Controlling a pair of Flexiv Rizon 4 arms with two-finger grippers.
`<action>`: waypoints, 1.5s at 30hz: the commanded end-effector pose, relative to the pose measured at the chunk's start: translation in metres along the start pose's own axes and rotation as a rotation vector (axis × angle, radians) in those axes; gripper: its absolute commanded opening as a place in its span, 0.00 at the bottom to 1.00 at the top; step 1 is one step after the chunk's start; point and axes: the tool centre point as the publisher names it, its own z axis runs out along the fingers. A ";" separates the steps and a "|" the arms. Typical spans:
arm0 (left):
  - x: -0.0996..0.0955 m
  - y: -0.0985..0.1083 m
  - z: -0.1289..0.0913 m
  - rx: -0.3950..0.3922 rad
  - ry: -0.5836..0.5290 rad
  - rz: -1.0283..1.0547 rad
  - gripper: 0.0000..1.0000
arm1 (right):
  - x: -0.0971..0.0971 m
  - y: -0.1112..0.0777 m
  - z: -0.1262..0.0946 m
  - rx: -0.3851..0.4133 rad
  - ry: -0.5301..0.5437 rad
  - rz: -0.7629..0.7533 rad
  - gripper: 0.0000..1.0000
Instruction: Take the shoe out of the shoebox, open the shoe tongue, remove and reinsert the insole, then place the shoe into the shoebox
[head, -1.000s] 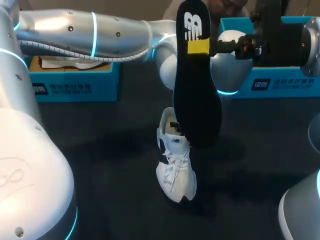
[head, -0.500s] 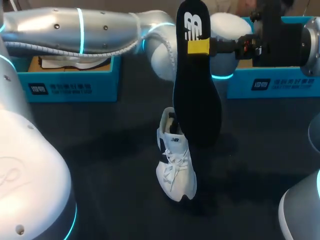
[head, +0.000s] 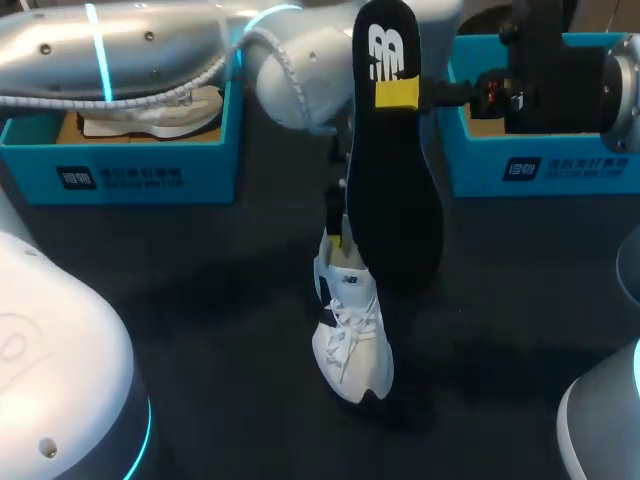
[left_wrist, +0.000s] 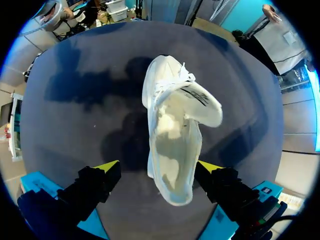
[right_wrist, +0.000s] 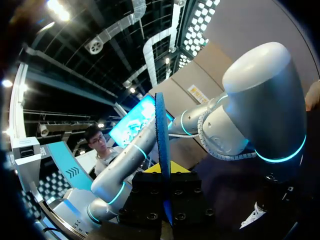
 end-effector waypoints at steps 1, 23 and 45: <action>0.019 0.009 -0.023 0.000 -0.154 -0.014 1.00 | -0.001 0.000 -0.001 -0.022 -0.015 0.007 0.00; 0.063 0.022 -0.082 -0.007 -0.495 0.139 1.00 | -0.051 0.028 -0.076 -0.103 -0.212 0.333 0.00; 0.090 0.018 -0.131 -0.030 -0.828 0.164 1.00 | -0.128 0.054 -0.064 -0.278 -0.191 0.673 0.00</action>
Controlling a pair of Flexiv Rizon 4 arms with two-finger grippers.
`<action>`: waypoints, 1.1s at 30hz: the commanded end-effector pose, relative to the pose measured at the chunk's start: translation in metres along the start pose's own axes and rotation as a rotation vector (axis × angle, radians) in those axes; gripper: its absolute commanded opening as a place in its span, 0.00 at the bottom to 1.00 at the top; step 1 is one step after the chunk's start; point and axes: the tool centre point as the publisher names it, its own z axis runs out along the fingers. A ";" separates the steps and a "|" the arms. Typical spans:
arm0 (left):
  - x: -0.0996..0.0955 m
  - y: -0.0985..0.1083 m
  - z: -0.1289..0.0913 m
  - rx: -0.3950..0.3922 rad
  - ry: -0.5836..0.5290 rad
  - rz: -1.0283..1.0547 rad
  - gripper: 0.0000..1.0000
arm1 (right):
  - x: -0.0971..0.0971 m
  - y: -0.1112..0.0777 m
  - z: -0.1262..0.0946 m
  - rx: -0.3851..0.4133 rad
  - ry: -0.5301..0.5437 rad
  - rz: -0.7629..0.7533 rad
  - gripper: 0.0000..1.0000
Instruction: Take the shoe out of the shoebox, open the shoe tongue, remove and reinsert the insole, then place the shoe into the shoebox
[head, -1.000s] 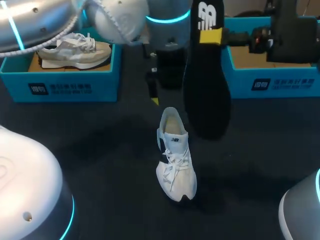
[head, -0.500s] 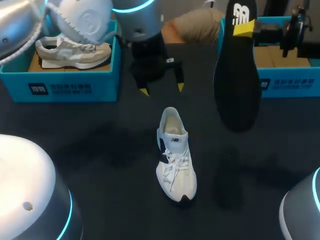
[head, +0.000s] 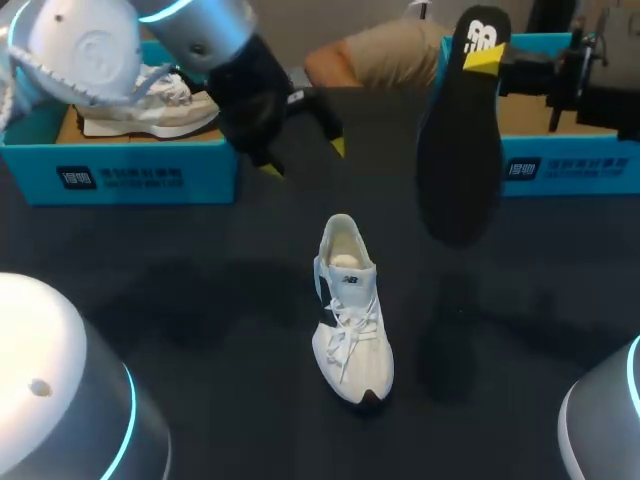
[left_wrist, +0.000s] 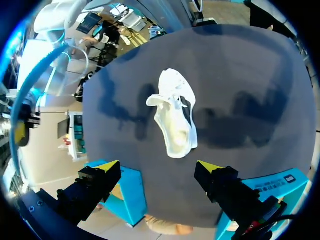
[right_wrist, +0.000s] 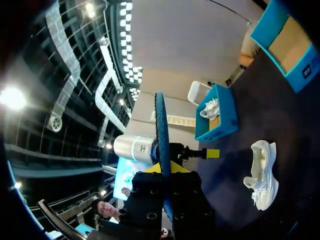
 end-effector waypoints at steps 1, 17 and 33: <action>0.006 -0.008 -0.005 -0.005 -0.257 0.008 1.00 | -0.008 0.009 0.028 -0.013 -0.002 0.042 0.00; 0.004 -0.023 -0.037 -0.038 -0.453 0.035 1.00 | -0.027 0.028 0.059 0.005 -0.050 0.218 0.00; -0.003 -0.040 -0.058 -0.076 -0.581 0.096 1.00 | -0.027 0.028 0.059 0.005 -0.050 0.218 0.00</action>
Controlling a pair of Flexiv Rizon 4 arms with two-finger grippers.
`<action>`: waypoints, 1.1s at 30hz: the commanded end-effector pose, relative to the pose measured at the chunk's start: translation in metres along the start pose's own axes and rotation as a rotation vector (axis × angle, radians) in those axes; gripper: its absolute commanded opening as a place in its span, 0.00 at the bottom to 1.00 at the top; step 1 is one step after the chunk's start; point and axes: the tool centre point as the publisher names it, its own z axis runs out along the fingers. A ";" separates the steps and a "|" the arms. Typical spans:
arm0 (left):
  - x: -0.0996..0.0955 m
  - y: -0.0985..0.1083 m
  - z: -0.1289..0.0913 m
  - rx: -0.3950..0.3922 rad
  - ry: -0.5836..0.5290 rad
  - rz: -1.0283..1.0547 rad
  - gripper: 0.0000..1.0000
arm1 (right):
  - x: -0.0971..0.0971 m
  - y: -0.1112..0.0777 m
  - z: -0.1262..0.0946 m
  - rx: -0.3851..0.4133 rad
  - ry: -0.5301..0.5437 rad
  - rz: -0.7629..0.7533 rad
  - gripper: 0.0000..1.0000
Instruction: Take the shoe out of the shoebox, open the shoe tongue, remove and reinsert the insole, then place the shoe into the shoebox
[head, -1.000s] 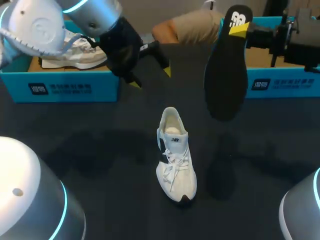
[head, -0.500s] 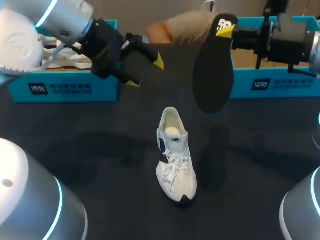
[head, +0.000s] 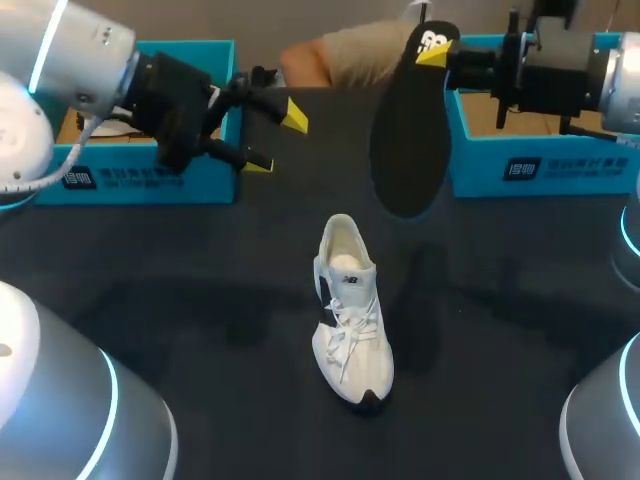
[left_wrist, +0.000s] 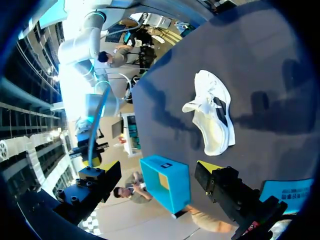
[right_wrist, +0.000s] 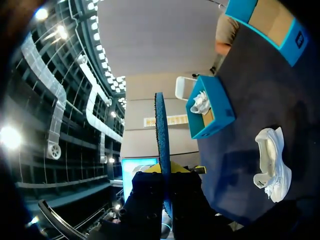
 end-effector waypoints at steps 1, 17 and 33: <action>-0.001 -0.008 0.001 -0.010 -0.041 -0.007 1.00 | 0.001 0.000 0.003 -0.005 -0.005 0.002 0.00; -0.001 -0.008 0.001 -0.010 -0.041 -0.007 1.00 | -0.035 0.020 0.027 0.023 0.044 0.087 0.00; -0.004 -0.003 -0.004 -0.016 -0.196 -0.086 1.00 | -0.042 0.035 0.057 0.089 0.043 0.228 0.00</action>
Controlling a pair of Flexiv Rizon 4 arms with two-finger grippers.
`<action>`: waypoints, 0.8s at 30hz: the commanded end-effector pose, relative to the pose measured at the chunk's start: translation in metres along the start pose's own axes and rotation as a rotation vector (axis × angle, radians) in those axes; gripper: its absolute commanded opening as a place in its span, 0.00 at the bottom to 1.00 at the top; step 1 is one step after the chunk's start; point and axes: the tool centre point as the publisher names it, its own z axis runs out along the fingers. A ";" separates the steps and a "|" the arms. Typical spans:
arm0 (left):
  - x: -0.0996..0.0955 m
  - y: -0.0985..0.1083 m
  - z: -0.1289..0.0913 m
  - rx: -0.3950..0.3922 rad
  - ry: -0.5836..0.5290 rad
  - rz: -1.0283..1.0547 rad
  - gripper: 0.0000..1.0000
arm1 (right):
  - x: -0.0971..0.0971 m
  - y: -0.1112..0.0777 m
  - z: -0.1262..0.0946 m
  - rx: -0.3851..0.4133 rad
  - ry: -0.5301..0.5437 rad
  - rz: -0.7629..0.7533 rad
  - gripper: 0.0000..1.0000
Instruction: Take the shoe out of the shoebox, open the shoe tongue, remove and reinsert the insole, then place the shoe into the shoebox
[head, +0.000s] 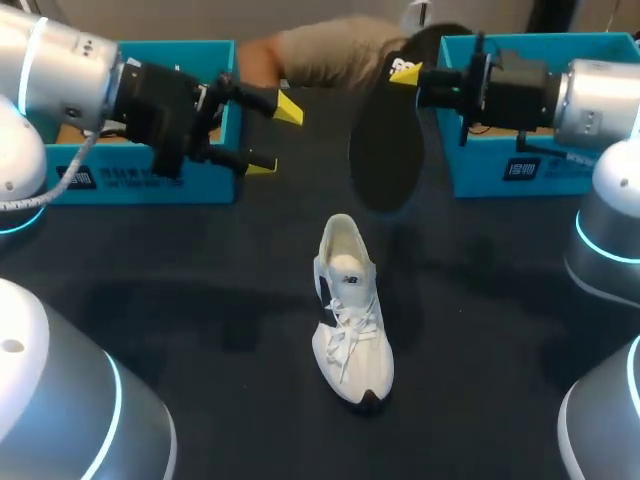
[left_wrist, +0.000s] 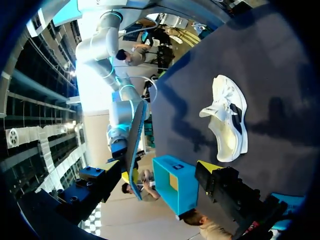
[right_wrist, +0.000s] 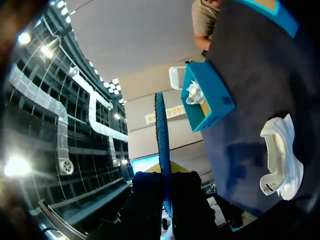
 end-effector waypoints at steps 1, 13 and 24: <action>0.007 0.002 0.002 -0.007 -0.058 -0.010 1.00 | 0.004 0.004 0.014 0.002 -0.016 0.027 0.00; 0.003 0.015 0.014 -0.053 -0.200 -0.052 1.00 | 0.005 -0.003 0.041 0.034 -0.031 0.087 0.00; -0.008 0.020 0.027 -0.064 -0.309 -0.073 0.79 | -0.004 -0.006 0.062 0.061 -0.053 0.124 0.00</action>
